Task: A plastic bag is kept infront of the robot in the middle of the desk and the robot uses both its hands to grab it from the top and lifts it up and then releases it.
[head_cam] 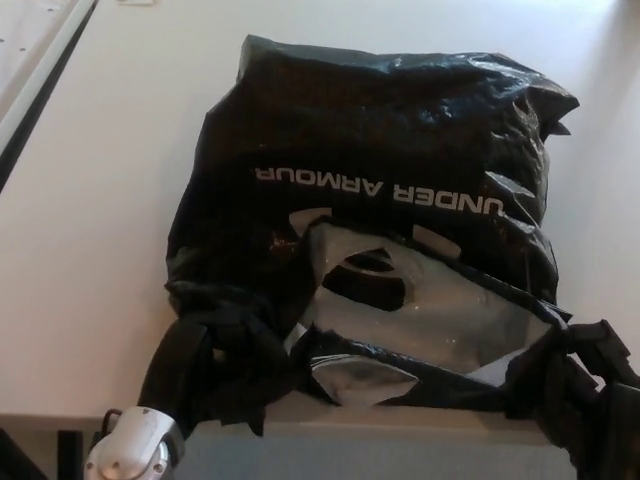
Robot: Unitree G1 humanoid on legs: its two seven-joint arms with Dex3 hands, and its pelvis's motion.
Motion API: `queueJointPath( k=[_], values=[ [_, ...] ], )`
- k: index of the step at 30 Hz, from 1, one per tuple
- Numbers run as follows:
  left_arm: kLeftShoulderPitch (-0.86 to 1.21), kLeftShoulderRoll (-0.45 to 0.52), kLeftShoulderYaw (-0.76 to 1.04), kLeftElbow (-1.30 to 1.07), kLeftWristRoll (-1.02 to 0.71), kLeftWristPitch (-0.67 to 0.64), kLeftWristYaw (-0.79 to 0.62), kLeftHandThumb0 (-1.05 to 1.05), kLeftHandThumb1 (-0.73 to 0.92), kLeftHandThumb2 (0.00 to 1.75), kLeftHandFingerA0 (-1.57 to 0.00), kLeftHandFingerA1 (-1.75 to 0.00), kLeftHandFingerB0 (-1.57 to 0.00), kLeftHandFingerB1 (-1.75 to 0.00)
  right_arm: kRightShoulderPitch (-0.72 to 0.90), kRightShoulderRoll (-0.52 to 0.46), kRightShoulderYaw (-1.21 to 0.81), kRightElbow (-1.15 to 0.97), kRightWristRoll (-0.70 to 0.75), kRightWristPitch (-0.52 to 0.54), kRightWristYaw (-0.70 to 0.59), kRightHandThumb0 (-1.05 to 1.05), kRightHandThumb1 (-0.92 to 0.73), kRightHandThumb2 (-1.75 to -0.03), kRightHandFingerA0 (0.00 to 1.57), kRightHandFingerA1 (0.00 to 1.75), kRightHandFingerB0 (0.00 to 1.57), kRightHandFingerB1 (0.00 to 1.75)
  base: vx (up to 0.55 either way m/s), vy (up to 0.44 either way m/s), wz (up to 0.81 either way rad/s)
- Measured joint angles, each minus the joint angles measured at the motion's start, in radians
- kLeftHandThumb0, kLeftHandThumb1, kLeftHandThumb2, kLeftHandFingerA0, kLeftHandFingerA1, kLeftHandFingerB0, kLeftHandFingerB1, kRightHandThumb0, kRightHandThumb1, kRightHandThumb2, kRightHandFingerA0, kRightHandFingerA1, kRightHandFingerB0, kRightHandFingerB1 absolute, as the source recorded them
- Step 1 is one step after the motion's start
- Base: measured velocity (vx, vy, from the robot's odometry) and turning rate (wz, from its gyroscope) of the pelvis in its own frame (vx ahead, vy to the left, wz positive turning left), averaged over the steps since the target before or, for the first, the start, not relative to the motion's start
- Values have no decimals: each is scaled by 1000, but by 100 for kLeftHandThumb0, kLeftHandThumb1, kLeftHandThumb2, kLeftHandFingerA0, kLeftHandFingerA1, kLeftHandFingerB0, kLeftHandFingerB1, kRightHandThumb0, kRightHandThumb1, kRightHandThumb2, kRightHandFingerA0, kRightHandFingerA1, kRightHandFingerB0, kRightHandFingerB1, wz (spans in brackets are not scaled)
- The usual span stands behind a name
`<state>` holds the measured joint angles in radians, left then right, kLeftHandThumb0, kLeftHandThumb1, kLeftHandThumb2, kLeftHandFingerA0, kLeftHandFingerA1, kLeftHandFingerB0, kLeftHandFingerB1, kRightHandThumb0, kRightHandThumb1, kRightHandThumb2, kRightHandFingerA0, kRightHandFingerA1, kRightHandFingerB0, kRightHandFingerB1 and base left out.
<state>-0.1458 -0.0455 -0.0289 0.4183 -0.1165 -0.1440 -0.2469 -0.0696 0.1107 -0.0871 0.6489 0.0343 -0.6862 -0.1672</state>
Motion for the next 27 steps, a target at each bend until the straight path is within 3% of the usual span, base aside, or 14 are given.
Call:
queueJointPath(
  k=[2, 3, 4, 5, 6, 8, 9, 11, 12, 14, 15, 21, 22, 27],
  values=[
    [12, -2, -8, -25, -4, 20, -1, -35, 54, 57, -157, -118, -152, -112, -9, 8, 2, -7, 1, 23, 0, -30, -71, -117, 115, 124, 83, 109, 0, 0, 0],
    [23, 0, -15, -49, -4, 39, -1, -42, 50, 68, -157, -117, -148, -118, -14, 15, 4, -16, 2, 41, 0, -29, -72, -118, 119, 126, 87, 111, 0, 0, 0],
    [31, 3, -21, -68, -5, 53, -1, -42, 50, 68, -157, -117, -148, -118, -14, 21, 6, -33, 5, 58, 0, -29, -72, -118, 119, 126, 87, 111, 0, 0, 0],
    [36, 6, -24, -83, -5, 62, -1, -45, 51, 69, -157, -117, -149, -116, -14, 25, 11, -56, 7, 71, 2, -28, -73, -119, 112, 123, 83, 109, 0, 0, 0],
    [38, 8, -26, -95, -5, 66, -2, -43, 52, 70, -154, -120, -143, -120, -14, 28, 16, -81, 9, 82, 5, -44, -92, -65, 76, 175, 43, 163, 0, 0, 0],
    [37, 12, -27, -122, -5, 71, -3, -46, 51, 69, -152, -120, -141, -120, -17, 32, 29, -146, 13, 102, 12, -49, -92, -66, 78, 175, 44, 163, 0, 0, 0],
    [35, 14, -27, -145, -6, 74, -4, -52, 47, 73, -149, -123, -139, -120, -22, 33, 38, -189, 15, 113, 17, -28, -74, -120, 109, 122, 76, 105, 0, 0, 0],
    [29, 16, -27, -190, -6, 76, -7, -64, 43, 69, -141, -121, -136, -120, -35, 32, 52, -276, 18, 139, 24, -26, -76, -121, 117, 125, 81, 108, 0, 0, 0],
    [26, 17, -27, -211, -6, 77, -7, -38, 26, 89, -142, -129, -142, -129, -46, 31, 56, -310, 17, 151, 25, -44, -91, -66, 87, 175, 48, 165, 0, 0, 0],
    [11, 20, -26, -259, -6, 77, -7, -39, 22, 86, -139, -128, -137, -126, -80, 29, 64, -381, 15, 177, 26, -47, -89, -66, 88, 175, 53, 164, 0, 0, 0],
    [-2, 22, -26, -292, -6, 78, -7, -38, 26, 88, -135, -126, -131, -124, -107, 27, 68, -427, 13, 196, 26, -29, -73, -119, 116, 125, 93, 114, 0, 0, 0],
    [-102, 40, -11, -473, -6, 83, -2, -35, 48, 100, -126, -126, -121, -124, -311, -13, 71, -620, 18, 300, 32, -29, -73, -120, 121, 127, 93, 114, 0, 0, 0],
    [-138, 48, -3, -521, -6, 86, 1, -47, 61, 61, -102, -171, -84, -164, -366, -27, 71, -659, 18, 328, 34, -46, -89, -66, 90, 175, 54, 165, 0, 0, 0],
    [-270, 79, 37, -693, -6, 119, 16, -38, 63, 59, -100, -174, -80, -165, -530, -70, 61, -765, 27, 411, 42, -47, -88, -66, 87, 175, 54, 162, 0, 0, 0]
  ],
)
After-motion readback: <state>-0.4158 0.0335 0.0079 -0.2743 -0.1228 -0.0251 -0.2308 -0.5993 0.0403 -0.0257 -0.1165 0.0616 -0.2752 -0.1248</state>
